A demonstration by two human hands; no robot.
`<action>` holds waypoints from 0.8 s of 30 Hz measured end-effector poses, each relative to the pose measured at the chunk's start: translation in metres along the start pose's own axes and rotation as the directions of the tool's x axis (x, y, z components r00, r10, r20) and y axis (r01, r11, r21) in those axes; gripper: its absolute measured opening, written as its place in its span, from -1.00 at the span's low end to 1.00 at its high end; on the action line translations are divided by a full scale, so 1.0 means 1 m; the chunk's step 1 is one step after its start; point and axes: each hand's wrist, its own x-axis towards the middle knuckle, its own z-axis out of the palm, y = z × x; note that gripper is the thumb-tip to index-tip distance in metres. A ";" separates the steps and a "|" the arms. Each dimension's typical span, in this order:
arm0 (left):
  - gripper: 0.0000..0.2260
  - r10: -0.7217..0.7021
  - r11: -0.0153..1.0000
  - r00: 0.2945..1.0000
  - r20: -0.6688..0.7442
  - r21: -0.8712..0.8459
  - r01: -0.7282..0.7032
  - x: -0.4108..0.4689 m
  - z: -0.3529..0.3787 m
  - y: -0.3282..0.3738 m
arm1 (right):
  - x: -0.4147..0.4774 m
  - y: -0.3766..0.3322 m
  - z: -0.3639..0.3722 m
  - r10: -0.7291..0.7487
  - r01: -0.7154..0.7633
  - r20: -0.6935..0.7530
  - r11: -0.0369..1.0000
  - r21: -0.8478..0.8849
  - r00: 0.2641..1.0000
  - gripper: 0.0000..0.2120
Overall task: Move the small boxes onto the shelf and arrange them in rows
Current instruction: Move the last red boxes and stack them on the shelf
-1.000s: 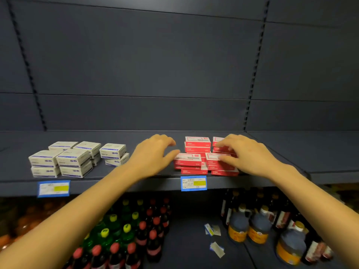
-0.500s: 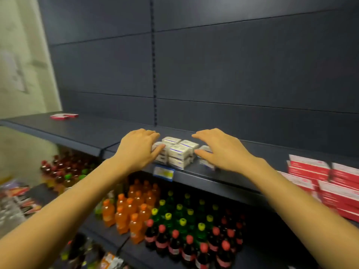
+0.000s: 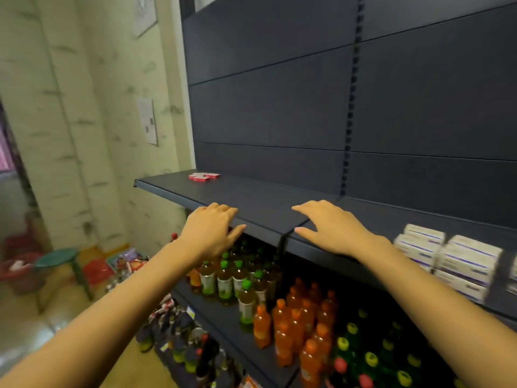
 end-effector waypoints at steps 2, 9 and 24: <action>-0.55 -0.008 1.000 1.000 0.003 0.017 0.008 0.005 0.010 -0.032 | 0.029 -0.018 0.013 0.002 -0.002 -0.010 1.000 0.003 1.000 -0.50; -0.58 -0.028 1.000 1.000 0.010 -0.012 0.028 0.030 0.044 -0.125 | 0.118 -0.064 0.049 0.013 -0.013 0.022 1.000 0.005 1.000 -0.50; -0.56 -0.110 0.994 0.992 0.056 -0.012 0.110 0.165 0.141 -0.270 | 0.344 -0.084 0.131 -0.013 0.016 0.065 0.999 -0.050 0.998 -0.49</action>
